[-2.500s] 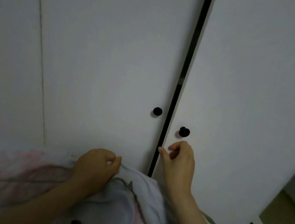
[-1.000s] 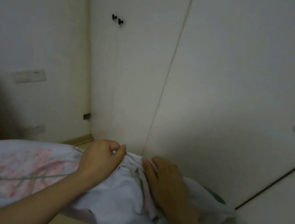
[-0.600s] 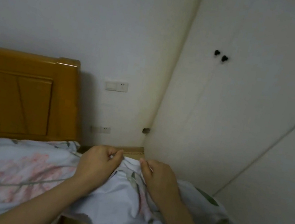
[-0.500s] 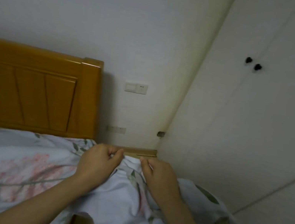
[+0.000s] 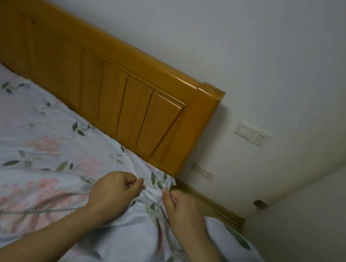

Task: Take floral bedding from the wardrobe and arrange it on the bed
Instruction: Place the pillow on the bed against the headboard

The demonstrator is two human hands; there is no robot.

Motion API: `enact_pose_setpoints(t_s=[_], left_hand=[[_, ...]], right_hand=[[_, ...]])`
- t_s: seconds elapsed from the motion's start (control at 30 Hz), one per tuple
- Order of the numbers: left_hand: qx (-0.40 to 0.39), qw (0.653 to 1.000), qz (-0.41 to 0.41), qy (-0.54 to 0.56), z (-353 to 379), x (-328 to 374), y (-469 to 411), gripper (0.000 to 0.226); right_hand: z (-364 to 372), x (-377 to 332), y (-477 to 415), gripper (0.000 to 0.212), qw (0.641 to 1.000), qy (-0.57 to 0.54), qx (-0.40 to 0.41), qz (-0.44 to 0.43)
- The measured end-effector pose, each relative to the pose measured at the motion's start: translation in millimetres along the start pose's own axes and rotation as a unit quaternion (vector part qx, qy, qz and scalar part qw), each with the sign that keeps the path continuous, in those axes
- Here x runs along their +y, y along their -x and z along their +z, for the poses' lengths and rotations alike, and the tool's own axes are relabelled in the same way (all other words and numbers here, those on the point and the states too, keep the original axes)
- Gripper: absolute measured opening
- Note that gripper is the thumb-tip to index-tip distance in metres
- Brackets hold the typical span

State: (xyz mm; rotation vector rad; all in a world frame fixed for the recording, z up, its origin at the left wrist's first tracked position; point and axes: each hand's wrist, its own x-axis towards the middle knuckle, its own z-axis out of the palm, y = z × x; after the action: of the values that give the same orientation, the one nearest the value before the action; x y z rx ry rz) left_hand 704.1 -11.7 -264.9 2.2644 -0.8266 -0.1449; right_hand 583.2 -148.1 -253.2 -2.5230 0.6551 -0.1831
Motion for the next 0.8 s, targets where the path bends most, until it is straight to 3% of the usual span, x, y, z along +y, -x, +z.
enact_pose_setpoints(t_s=[0.37,0.63,0.8], left_hand=[[0.068,0.985,-0.153,-0.050,30.2,-17.3,-70.0,0.053],[0.110,0.966,-0.232,-0.039,23.2,-59.1,-78.1,0.052],[0.121,0.958,-0.256,-0.034,17.1,-91.0,-81.3,0.050]], right_hand=[[15.5,29.7,-135.4,0.045,0.988,-0.024,-0.113,-0.098],[44.1,-2.3,-183.5,0.040,0.969,0.009,-0.153,-0.194],[71.8,-20.5,-197.5,0.040,0.966,0.022,-0.170,-0.195]])
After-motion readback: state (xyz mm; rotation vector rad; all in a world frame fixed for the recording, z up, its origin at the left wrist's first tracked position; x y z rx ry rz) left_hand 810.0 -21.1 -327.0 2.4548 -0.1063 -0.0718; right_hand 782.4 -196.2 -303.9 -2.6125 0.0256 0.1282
